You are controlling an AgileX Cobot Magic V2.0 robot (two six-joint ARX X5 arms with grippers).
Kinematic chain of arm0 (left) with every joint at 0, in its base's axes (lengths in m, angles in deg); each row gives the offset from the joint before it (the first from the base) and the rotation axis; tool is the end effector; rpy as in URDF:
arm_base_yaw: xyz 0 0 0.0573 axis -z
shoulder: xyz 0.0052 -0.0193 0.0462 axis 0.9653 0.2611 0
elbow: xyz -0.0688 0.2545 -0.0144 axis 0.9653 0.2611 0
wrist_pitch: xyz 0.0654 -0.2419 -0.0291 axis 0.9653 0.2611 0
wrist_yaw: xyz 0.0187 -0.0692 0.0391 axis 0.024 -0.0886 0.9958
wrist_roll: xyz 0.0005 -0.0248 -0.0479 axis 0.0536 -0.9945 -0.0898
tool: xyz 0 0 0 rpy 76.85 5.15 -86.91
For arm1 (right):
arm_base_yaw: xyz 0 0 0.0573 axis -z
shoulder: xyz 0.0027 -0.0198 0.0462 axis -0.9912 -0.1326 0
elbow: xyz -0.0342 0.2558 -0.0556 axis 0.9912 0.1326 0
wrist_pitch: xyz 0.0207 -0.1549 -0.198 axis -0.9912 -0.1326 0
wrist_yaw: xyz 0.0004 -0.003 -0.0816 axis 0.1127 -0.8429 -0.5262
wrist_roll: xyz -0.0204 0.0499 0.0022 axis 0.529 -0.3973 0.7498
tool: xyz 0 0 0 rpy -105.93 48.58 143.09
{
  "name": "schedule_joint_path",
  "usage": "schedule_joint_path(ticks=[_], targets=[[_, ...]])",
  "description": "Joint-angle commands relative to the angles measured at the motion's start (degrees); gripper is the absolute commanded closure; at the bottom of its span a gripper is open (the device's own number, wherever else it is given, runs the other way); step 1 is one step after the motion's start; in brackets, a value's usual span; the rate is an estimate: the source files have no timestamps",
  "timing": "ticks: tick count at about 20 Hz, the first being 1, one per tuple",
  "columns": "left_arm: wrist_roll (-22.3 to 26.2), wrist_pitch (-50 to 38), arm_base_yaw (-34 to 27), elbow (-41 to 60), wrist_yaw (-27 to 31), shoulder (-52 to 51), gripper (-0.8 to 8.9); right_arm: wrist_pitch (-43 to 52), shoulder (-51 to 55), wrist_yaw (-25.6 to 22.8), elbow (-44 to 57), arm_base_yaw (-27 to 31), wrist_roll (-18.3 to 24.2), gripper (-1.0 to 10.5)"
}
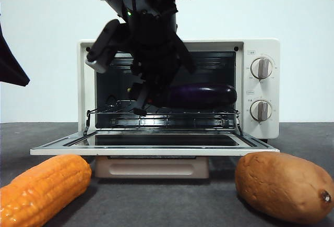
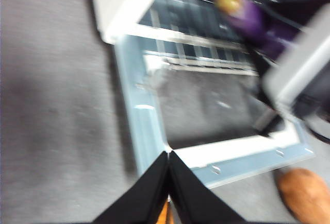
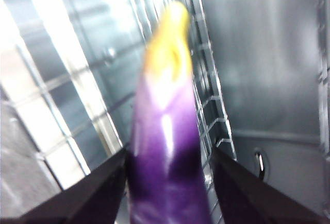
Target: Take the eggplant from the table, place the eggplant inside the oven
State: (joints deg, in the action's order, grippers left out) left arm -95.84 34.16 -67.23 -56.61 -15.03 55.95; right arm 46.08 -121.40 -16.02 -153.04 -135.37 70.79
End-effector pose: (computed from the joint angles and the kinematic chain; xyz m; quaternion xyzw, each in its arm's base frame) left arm 0.1810 -0.0375 0.2291 -0.1952 0.3669 -0.2267 0.8808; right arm 0.2614 0.3134 0.2046 -0.5393 0.2163 0.1408 0.8016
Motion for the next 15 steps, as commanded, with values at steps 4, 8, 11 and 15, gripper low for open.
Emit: schedule_joint_path(ticks=[4,8,11,15], targets=[[1.42,-0.81,0.04,-0.35,3.74,4.63,8.08,0.70,3.65,0.70,-1.22,-1.66,-1.05,6.9],[2.23,-2.99,0.04,-0.35,5.90,12.35,8.08,0.26,8.79,2.32,-1.22,-2.14,-2.27,6.9],[2.25,-6.38,0.04,-0.35,5.84,18.03,8.08,-1.22,13.07,2.58,-1.22,-2.71,-4.70,7.1],[2.29,-8.37,0.04,-0.37,5.35,24.74,8.08,-5.44,19.91,4.57,-1.22,-3.58,-8.35,8.4]])
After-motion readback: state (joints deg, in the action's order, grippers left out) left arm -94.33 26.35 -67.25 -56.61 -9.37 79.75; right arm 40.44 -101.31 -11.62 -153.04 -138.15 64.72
